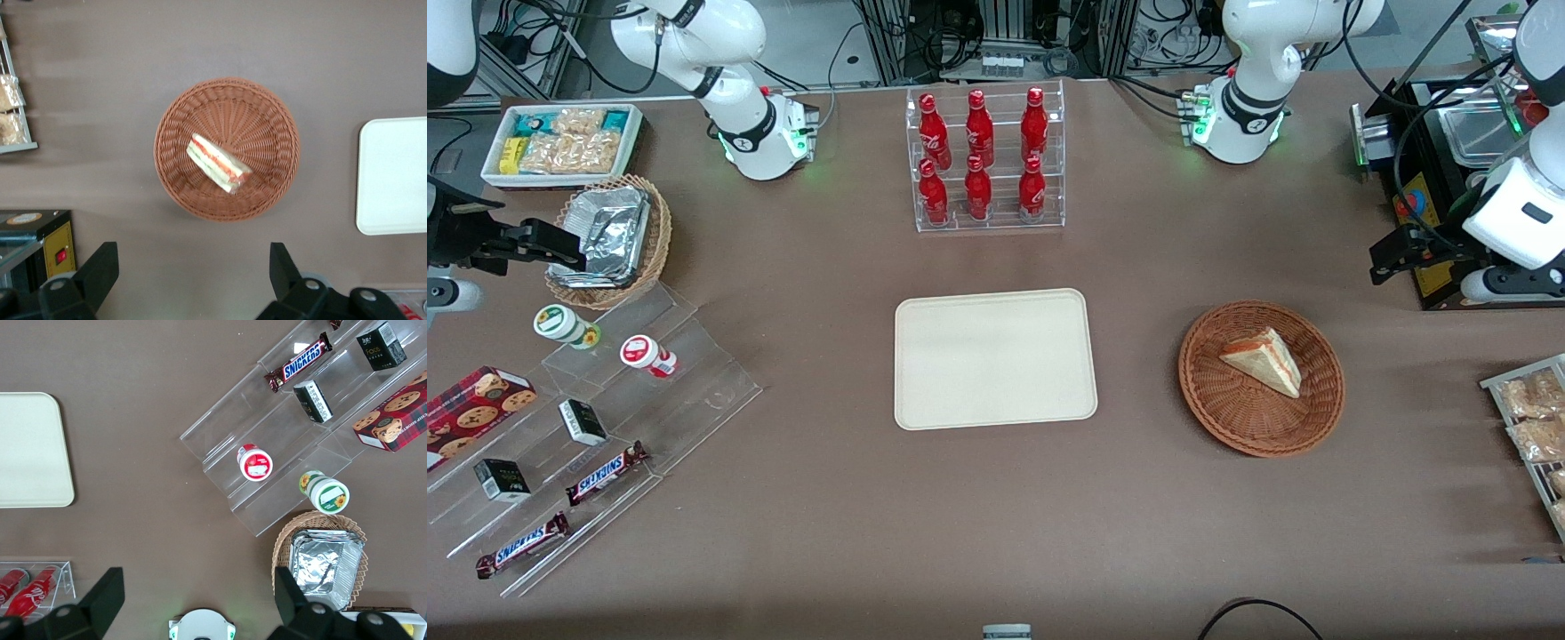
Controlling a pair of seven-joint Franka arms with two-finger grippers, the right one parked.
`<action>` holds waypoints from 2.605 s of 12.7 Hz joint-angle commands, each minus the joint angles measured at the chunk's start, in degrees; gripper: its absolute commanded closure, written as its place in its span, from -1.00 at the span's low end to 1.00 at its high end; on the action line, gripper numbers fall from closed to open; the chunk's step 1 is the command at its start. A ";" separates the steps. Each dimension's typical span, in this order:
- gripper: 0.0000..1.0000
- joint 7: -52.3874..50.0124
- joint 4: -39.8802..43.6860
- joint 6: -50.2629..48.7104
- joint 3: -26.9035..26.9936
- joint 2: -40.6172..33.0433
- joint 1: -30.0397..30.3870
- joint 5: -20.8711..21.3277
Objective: Place sandwich from basket to tray
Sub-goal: 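Move the left gripper down over the wrapped sandwich in the wicker basket, then lower the left gripper around the sandwich and close it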
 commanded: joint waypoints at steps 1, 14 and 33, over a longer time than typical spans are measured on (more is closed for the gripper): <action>-1.00 -0.25 0.39 -2.19 -0.23 -1.80 0.38 -0.67; -1.00 -32.47 -23.15 28.81 -0.85 2.67 -0.50 0.30; -1.00 -48.86 -34.68 48.25 -0.59 13.39 -3.22 0.30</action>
